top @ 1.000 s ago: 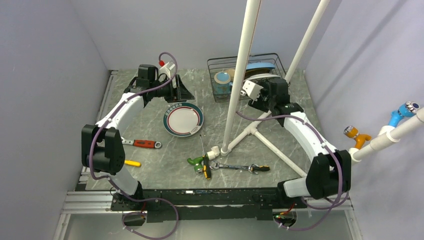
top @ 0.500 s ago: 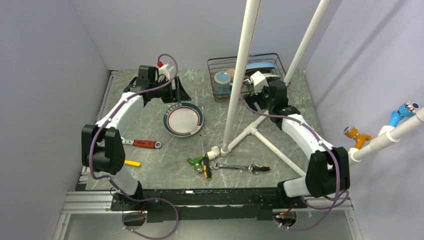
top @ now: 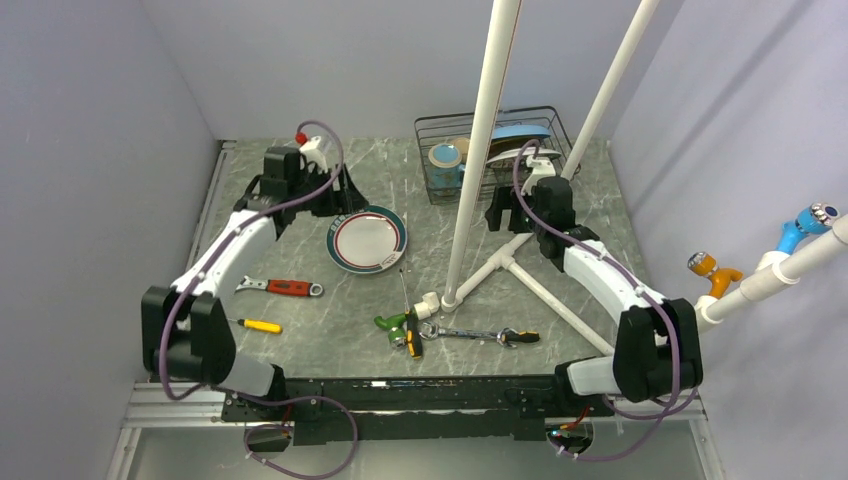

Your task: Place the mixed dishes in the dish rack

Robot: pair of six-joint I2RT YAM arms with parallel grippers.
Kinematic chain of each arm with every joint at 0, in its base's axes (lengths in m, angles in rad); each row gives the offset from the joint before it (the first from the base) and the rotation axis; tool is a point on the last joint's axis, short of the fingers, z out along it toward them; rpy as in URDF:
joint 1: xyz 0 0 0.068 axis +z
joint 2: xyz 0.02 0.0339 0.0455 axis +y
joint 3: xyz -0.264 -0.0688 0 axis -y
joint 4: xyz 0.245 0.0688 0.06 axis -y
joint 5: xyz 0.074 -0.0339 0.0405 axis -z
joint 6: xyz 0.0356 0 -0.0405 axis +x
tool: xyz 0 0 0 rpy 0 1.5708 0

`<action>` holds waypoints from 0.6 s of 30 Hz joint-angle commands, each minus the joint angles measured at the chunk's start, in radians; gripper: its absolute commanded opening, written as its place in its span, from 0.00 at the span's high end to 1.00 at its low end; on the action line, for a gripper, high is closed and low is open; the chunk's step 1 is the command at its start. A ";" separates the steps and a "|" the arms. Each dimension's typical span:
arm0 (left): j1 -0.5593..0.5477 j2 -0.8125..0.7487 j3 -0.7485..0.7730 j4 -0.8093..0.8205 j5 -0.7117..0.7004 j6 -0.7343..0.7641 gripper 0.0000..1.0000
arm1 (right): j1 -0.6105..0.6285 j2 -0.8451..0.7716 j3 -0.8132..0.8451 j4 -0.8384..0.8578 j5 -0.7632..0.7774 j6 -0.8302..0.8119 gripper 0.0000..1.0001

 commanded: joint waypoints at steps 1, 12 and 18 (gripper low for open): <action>0.004 -0.173 -0.175 0.113 -0.164 -0.107 0.24 | -0.006 -0.076 0.059 -0.136 -0.102 0.188 0.00; 0.009 -0.325 -0.514 0.162 -0.483 -0.496 0.08 | -0.015 -0.219 -0.121 0.132 -0.282 0.361 0.00; 0.004 -0.161 -0.472 0.221 -0.336 -0.597 0.16 | -0.015 -0.244 -0.156 0.194 -0.309 0.358 0.00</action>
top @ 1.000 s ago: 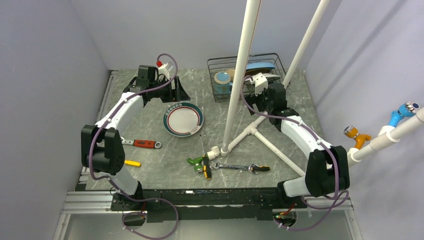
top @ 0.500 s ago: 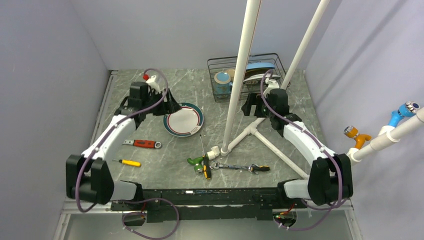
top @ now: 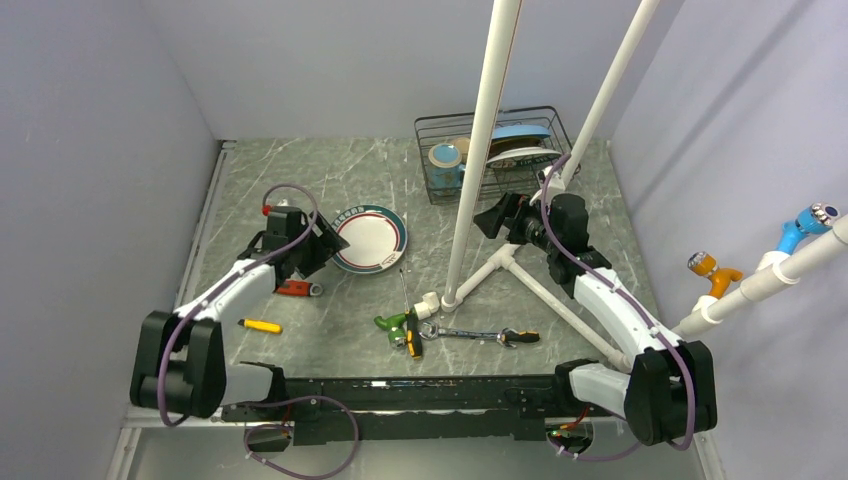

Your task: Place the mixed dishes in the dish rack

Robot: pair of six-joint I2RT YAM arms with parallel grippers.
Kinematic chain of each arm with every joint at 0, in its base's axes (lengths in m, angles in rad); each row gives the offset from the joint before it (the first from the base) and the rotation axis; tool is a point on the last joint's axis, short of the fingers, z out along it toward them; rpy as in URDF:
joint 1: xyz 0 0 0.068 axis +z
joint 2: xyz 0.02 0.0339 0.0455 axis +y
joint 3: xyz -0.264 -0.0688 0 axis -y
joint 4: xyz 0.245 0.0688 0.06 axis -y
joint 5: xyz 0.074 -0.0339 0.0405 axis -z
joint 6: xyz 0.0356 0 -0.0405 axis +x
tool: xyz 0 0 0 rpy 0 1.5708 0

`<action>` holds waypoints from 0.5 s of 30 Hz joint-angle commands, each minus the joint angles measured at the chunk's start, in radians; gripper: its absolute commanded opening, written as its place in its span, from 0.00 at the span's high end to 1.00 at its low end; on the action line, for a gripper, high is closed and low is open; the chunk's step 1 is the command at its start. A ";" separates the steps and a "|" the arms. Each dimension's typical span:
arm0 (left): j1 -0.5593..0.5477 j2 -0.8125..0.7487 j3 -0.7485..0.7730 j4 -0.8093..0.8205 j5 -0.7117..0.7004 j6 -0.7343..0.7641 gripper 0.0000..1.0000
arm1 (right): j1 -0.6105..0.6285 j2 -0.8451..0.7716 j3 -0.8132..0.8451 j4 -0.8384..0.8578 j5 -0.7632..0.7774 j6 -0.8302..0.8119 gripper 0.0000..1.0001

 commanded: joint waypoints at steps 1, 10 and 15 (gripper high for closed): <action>-0.008 0.096 0.053 0.066 0.056 -0.134 0.17 | -0.004 -0.029 -0.013 0.105 -0.060 0.024 0.00; -0.032 0.228 0.107 0.027 -0.033 -0.143 0.29 | -0.003 -0.006 -0.020 0.056 -0.048 0.020 0.00; -0.036 0.264 0.115 0.015 -0.049 -0.138 0.37 | -0.004 0.015 -0.005 0.027 -0.027 0.006 0.00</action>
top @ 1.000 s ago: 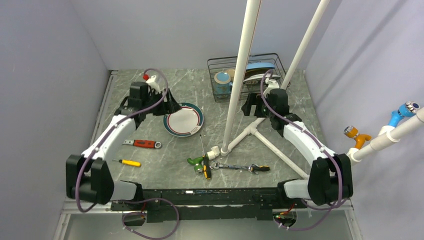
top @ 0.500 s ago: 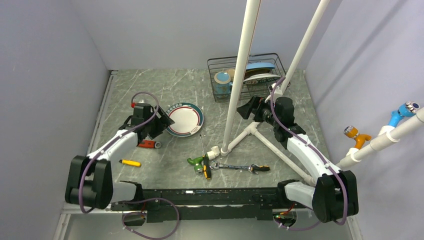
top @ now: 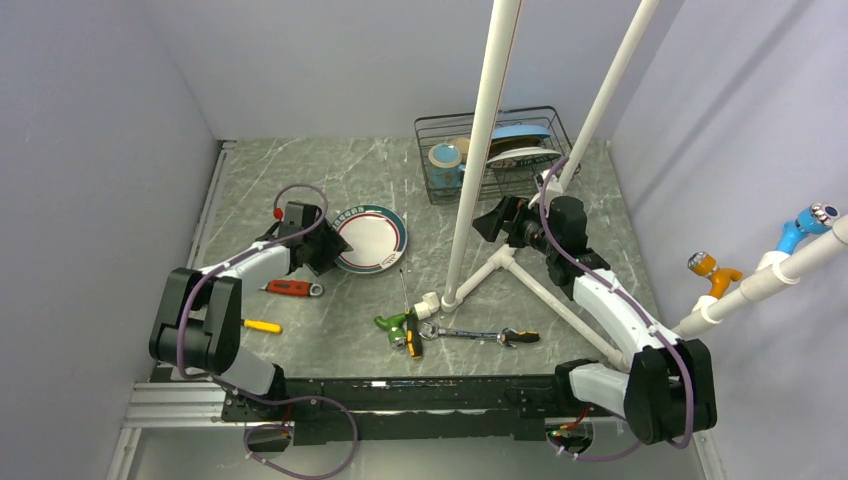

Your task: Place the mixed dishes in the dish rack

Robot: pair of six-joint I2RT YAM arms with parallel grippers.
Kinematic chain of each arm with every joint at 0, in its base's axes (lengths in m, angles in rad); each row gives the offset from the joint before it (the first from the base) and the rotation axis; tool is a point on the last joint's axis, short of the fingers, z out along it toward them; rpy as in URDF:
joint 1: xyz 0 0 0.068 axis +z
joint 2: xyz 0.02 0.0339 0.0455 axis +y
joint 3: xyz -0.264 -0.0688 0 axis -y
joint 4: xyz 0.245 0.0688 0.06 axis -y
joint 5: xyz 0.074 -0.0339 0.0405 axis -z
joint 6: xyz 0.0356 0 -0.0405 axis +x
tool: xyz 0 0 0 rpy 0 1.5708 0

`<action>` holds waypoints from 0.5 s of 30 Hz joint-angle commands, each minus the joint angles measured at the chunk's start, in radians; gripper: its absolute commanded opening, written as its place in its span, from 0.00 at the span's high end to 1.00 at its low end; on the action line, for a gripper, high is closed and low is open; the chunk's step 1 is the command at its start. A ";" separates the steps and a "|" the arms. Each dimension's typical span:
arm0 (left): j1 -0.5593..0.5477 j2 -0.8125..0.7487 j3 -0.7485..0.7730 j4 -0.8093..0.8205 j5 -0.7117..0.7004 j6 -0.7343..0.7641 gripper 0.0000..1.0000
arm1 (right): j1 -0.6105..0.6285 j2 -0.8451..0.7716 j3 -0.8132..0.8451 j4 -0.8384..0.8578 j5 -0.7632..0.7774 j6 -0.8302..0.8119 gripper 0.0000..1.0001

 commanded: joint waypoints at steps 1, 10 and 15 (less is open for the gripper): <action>-0.005 0.018 0.029 -0.013 -0.039 0.001 0.39 | -0.004 0.017 0.023 0.000 0.010 -0.008 0.00; -0.021 0.053 0.083 -0.098 -0.075 0.089 0.69 | -0.003 0.096 0.071 0.003 0.002 0.023 0.00; -0.038 0.032 0.121 -0.133 -0.114 0.137 0.77 | 0.000 0.134 0.092 0.020 -0.038 0.052 0.00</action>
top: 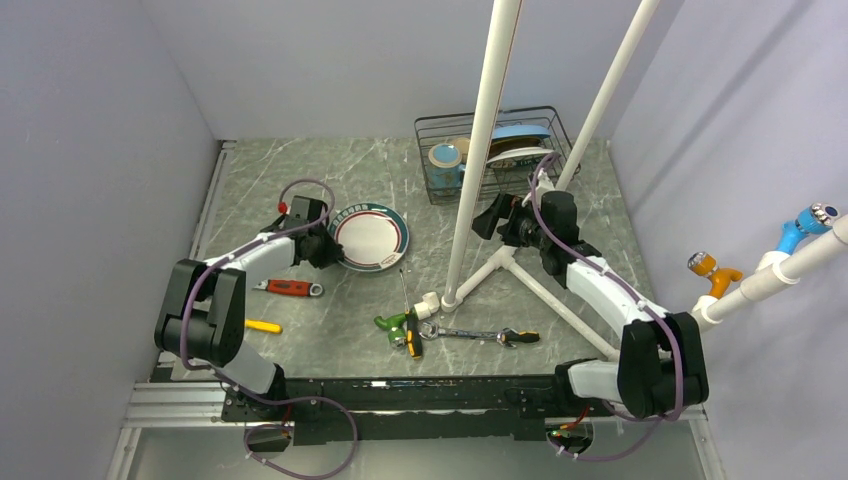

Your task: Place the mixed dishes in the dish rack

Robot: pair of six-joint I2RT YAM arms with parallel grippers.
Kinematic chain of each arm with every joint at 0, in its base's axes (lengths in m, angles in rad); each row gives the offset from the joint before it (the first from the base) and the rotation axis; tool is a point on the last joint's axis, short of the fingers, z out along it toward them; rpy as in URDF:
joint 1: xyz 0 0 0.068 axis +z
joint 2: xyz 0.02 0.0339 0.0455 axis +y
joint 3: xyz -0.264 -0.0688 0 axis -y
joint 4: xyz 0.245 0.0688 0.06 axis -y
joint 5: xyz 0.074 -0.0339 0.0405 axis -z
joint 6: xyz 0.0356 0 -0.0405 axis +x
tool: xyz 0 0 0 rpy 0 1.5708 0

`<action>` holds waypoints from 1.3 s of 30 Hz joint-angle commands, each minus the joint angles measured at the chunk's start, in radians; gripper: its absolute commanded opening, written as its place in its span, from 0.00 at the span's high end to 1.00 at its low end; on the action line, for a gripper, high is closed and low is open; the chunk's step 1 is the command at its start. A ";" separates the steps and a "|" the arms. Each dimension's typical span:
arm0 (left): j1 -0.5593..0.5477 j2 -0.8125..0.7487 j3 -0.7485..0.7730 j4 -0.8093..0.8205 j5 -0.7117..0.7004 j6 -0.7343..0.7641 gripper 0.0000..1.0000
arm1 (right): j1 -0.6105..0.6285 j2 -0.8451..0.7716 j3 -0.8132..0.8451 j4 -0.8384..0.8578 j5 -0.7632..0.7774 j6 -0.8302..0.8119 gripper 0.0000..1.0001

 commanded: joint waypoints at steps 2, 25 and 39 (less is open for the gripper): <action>-0.021 -0.034 0.056 -0.035 -0.044 0.074 0.82 | 0.002 0.028 0.062 0.038 -0.037 0.039 0.00; -0.019 -0.116 0.074 -0.080 0.028 0.122 1.00 | 0.041 0.088 0.103 0.037 -0.024 0.054 0.00; -0.034 -0.011 0.198 -0.316 -0.087 0.222 1.00 | 0.106 0.142 0.110 0.018 0.052 0.019 0.00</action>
